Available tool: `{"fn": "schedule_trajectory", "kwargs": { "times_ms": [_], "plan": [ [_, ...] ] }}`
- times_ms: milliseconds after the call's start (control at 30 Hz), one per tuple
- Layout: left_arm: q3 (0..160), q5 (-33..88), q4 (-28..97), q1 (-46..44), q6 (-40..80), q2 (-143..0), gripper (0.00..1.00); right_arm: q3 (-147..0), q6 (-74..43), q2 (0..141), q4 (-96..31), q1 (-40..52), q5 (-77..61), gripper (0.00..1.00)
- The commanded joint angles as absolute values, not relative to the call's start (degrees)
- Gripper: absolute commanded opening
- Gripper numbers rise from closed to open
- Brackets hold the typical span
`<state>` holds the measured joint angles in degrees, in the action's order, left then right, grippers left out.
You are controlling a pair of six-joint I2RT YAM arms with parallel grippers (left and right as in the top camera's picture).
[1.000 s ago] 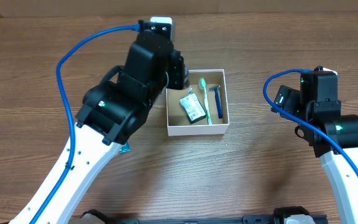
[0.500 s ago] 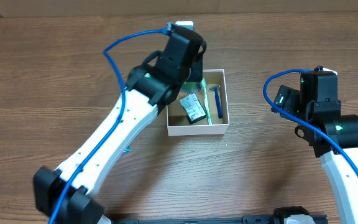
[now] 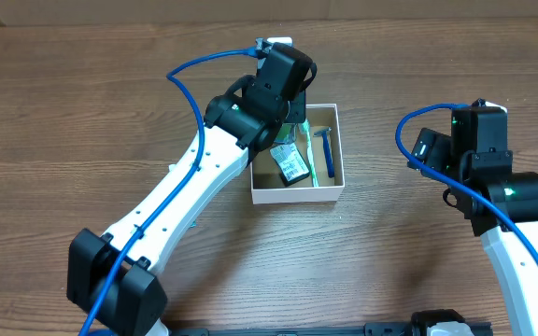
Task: Pack container
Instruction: 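Close the left gripper on the pump bottle and lift it toward the box, then lower the held pump bottle into the box with the left gripper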
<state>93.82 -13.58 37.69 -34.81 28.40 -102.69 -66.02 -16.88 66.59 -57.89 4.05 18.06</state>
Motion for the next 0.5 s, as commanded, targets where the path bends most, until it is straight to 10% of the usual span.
{"fn": "schedule_trajectory", "kwargs": {
  "times_ms": [0,467],
  "plan": [
    [95.7,-16.1,36.8,-34.7,29.0,-104.2,0.31,-67.1,-17.2,66.5,-57.6,3.8,18.8,1.00],
    [95.7,-17.1,37.2,-33.6,30.1,-104.9,0.31,-67.1,-17.2,66.5,-57.6,3.8,18.8,1.00]
  ]
}}
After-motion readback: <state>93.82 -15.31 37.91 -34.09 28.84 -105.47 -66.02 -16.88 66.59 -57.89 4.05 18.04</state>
